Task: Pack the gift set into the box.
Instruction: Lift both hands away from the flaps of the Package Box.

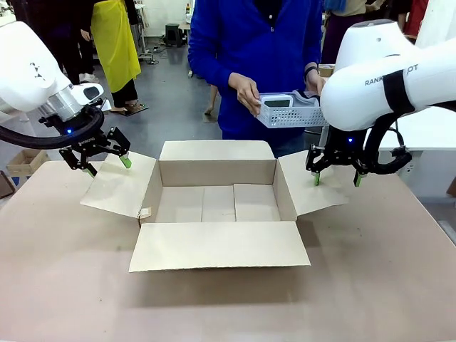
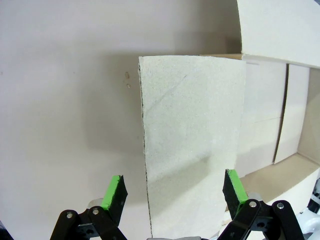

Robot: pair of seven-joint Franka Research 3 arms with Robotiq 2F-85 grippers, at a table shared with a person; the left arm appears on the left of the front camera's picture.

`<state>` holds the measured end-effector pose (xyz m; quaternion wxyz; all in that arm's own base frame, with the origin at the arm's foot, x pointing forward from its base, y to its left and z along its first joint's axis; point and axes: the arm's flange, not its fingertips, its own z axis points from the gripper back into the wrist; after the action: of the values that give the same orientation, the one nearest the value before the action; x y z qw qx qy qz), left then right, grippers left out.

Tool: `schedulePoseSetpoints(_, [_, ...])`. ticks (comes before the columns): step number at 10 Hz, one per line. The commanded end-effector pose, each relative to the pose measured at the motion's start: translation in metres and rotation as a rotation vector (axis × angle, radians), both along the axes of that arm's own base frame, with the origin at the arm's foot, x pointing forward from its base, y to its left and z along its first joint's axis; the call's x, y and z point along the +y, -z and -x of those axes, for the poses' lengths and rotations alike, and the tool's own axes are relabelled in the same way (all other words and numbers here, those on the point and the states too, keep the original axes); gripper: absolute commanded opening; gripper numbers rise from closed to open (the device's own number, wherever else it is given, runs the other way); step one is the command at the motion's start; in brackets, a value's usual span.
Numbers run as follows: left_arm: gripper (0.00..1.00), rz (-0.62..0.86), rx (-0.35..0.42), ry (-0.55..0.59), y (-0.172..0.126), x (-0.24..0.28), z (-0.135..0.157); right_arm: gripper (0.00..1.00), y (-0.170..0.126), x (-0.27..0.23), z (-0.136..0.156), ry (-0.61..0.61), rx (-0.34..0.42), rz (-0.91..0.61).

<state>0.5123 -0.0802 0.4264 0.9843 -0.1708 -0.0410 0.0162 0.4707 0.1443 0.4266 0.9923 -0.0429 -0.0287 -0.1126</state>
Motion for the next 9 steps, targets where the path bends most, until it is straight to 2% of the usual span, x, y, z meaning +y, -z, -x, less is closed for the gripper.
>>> schedulePoseSetpoints(1, [1.0,-0.012,-0.003,-0.01,-0.0022,0.0006,0.0012,1.0,-0.0014,0.0015,-0.001,0.023,-0.008,0.027])
schedulePoseSetpoints(9, [1.0,-0.012,-0.003,-0.01,-0.0022,0.0006,0.0012,1.0,-0.0014,0.0015,-0.001,0.023,-0.008,0.027])
